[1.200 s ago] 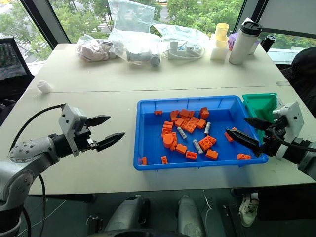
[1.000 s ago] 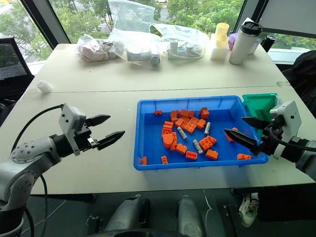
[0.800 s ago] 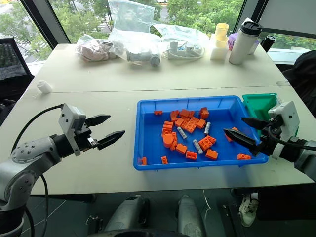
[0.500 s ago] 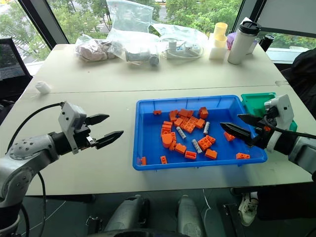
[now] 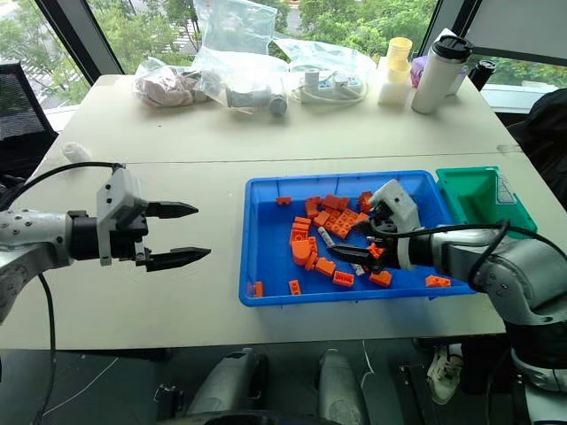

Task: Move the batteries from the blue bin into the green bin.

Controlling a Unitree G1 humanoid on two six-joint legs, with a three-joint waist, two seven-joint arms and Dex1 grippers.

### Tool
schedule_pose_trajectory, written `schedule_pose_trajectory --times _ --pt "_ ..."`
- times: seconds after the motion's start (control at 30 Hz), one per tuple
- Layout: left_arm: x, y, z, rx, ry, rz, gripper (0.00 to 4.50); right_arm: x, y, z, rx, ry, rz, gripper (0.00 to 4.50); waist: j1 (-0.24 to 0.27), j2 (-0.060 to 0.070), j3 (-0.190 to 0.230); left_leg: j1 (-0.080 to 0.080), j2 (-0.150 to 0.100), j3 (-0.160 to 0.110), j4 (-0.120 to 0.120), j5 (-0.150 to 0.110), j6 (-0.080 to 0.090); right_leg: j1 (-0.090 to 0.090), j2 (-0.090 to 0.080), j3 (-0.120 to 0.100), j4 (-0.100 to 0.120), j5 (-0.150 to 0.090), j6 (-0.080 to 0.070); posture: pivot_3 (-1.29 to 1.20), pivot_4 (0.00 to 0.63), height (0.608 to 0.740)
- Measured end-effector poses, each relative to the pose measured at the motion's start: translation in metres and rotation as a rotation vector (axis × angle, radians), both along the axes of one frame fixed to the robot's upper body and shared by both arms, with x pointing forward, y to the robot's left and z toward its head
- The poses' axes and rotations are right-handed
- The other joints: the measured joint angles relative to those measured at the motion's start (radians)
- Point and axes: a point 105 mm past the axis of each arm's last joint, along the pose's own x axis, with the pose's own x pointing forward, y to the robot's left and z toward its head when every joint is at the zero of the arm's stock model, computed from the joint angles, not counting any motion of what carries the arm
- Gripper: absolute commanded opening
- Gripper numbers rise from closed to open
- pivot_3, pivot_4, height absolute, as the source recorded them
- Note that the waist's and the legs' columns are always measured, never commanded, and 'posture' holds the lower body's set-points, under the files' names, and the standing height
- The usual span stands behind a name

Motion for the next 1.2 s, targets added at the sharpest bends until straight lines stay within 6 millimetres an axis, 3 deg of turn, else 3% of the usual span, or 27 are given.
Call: schedule_pose_trajectory --times 0.13,0.47,0.57,0.8,1.1,1.2 --pt "-0.001 -0.013 -0.003 -0.042 -0.019 -0.008 4.5 0.008 0.016 -0.013 -0.011 0.025 -0.021 4.45 0.0 0.0 0.0 0.0 0.0 0.0 0.0 0.0 0.0 0.0 0.0 0.0 0.0 0.0 0.0 0.0 0.15 0.74" --pt "-0.008 -0.023 -0.013 -0.05 -0.009 -0.002 4.5 0.019 0.016 -0.029 -0.094 0.049 -0.088 4.45 -0.001 0.0 0.0 0.0 0.0 0.0 0.0 0.0 0.0 -0.001 0.0 0.0 0.001 0.0 0.0 0.0 0.15 0.74" --pt "-0.007 -0.024 -0.013 -0.056 -0.017 0.005 4.5 0.025 0.02 -0.03 -0.125 0.025 -0.086 3.62 -0.002 0.0 0.0 0.0 0.0 0.0 0.0 0.0 0.0 -0.001 0.001 -0.001 0.001 0.0 0.0 0.0 0.15 0.74" --pt "-0.004 -0.023 -0.014 -0.047 -0.029 0.023 4.5 0.034 0.023 -0.033 -0.176 -0.008 -0.09 0.08 -0.003 0.0 0.0 0.0 -0.001 0.0 0.0 0.0 0.0 -0.001 0.001 -0.001 0.001 0.0 0.0 0.0 0.15 0.74" --pt "0.001 -0.026 -0.011 -0.05 -0.048 0.01 4.5 0.038 0.011 -0.024 -0.174 -0.024 -0.127 0.01 0.0 0.0 0.0 0.0 -0.001 0.0 0.0 0.0 0.0 -0.001 0.001 -0.001 0.001 0.0 0.0 0.0 0.15 0.74" --pt "0.007 -0.036 -0.001 -0.128 -0.06 -0.022 4.5 0.042 -0.012 0.005 -0.074 -0.069 -0.203 0.01 0.006 0.001 0.0 -0.001 -0.002 0.0 0.001 0.0 0.0 0.0 0.001 -0.002 0.001 0.0 0.0 0.0 0.15 0.74"
